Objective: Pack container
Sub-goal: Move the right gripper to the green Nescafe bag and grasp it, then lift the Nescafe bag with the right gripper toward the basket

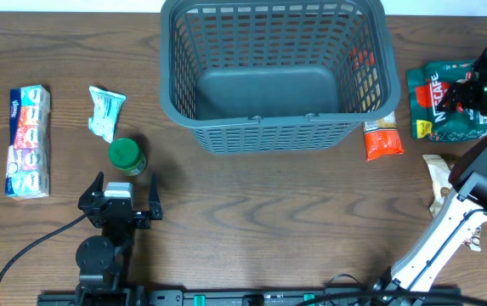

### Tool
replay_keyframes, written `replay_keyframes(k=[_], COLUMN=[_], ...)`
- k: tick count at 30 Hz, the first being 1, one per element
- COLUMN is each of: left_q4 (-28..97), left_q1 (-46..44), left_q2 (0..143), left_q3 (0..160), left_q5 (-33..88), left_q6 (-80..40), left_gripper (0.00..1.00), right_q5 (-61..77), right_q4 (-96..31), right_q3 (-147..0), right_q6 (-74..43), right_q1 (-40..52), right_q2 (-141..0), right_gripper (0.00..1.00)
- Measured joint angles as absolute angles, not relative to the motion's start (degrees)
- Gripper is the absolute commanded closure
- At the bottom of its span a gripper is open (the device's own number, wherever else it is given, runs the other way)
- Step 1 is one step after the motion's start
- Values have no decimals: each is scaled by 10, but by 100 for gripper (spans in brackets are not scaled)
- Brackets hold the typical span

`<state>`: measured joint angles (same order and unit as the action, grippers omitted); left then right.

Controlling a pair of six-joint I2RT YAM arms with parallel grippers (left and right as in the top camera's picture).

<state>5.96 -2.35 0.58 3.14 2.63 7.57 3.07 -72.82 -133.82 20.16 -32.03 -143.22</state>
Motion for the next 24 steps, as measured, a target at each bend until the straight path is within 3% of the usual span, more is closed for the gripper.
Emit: replay_keyframes(k=[9, 10, 11, 12, 13, 24], left_q4=[60, 60, 60, 60, 60, 60], left_q1=[-23, -23, -23, -23, -23, -23], left_q2=[6, 6, 6, 6, 6, 6], left_q3=[31, 31, 31, 31, 31, 31], left_q5=[26, 26, 26, 26, 26, 26], left_q6=[76, 76, 76, 76, 76, 76], left_gripper=[1, 1, 1, 1, 2, 1], right_q5=[51, 55, 60, 65, 67, 97], right_q4=[-719, -719, -718, -718, -718, -731], right_q3=[-1306, -1302, -1297, -1293, -1290, -1288], right_q6=[207, 208, 209, 212, 214, 214], right_q1=[-322, -323, -324, -325, -326, -333], right_q2=[-1435, -1435, -1434, -1432, -1431, -1415], right_gripper=[4, 14, 51, 80, 99, 98])
